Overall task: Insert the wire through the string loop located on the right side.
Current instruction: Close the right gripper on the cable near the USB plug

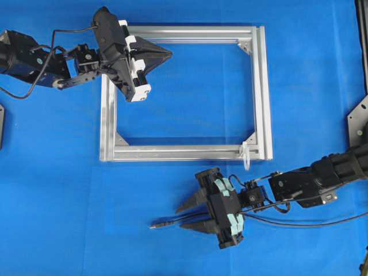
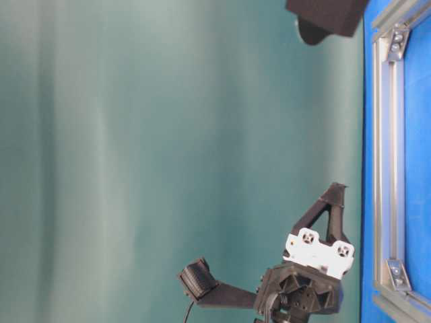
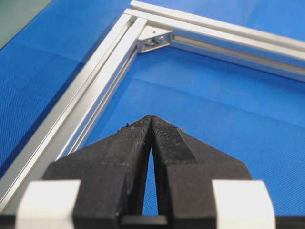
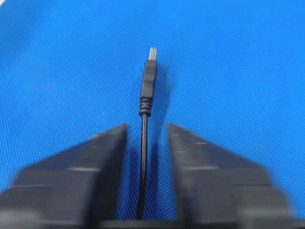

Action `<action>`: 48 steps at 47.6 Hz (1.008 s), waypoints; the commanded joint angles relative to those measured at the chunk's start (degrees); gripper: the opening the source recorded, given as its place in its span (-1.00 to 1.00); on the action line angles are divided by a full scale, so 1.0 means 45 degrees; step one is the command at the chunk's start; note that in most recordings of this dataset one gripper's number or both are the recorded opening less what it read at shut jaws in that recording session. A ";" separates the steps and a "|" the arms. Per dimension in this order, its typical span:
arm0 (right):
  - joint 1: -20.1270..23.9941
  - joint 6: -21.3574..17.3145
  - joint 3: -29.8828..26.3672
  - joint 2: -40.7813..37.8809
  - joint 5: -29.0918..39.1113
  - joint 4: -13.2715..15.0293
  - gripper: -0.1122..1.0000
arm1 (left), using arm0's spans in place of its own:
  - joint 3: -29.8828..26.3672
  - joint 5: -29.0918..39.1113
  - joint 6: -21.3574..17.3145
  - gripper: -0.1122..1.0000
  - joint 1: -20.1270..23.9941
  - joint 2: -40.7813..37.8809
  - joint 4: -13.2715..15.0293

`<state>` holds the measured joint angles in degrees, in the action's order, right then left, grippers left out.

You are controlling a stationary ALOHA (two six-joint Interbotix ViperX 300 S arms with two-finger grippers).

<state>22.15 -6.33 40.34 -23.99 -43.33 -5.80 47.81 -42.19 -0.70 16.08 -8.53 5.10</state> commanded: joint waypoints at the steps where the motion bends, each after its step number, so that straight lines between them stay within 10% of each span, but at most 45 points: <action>1: 0.0020 0.0020 -0.0137 0.0195 -0.0020 -0.0039 -0.60 | -0.0078 -0.0059 0.0000 -0.80 0.0039 0.0410 -0.0039; 7: 0.0020 0.0020 -0.0137 0.0195 -0.0039 -0.0020 -0.87 | -0.0059 -0.0059 0.0000 -0.80 0.0039 0.0410 -0.0039; 48: -0.0020 0.0117 -0.0234 0.3125 0.2773 -0.0020 -0.87 | -0.0137 -0.0059 0.0000 -0.80 0.0039 0.0410 -0.0020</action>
<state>22.24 -5.98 40.34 -13.45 -32.17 -5.80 47.90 -42.19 -0.70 16.08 -8.53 5.10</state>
